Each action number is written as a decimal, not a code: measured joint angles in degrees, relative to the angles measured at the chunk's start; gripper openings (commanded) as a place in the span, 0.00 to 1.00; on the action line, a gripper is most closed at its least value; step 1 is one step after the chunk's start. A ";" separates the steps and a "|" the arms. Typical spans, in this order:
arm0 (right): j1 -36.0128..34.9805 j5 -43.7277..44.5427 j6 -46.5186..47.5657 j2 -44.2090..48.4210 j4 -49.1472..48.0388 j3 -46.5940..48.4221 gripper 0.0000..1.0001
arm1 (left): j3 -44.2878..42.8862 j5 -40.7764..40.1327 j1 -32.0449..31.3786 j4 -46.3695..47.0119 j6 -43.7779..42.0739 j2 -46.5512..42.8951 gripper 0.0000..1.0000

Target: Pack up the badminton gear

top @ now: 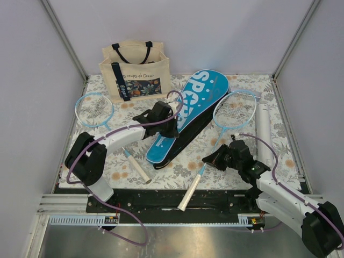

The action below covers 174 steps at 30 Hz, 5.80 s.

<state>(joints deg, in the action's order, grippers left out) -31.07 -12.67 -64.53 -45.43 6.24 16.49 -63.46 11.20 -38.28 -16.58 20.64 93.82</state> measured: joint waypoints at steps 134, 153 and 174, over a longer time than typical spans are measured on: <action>4.83 -4.55 15.54 -22.08 -9.18 15.56 0.51 | 22.03 -29.05 25.38 -15.34 33.11 -16.22 0.47; -1.46 -2.95 16.74 -21.68 -4.07 17.77 0.51 | 26.99 -26.38 27.08 -12.57 39.95 -17.33 0.02; -20.94 -6.10 18.12 -47.45 -17.09 38.21 0.73 | 30.27 -19.17 27.12 -14.60 42.27 -30.01 0.00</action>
<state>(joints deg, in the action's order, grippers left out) -52.01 -18.76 -46.41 -92.88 -10.85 54.70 -33.19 -7.97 -11.16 -31.18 62.92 63.81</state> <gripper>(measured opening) 0.707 0.072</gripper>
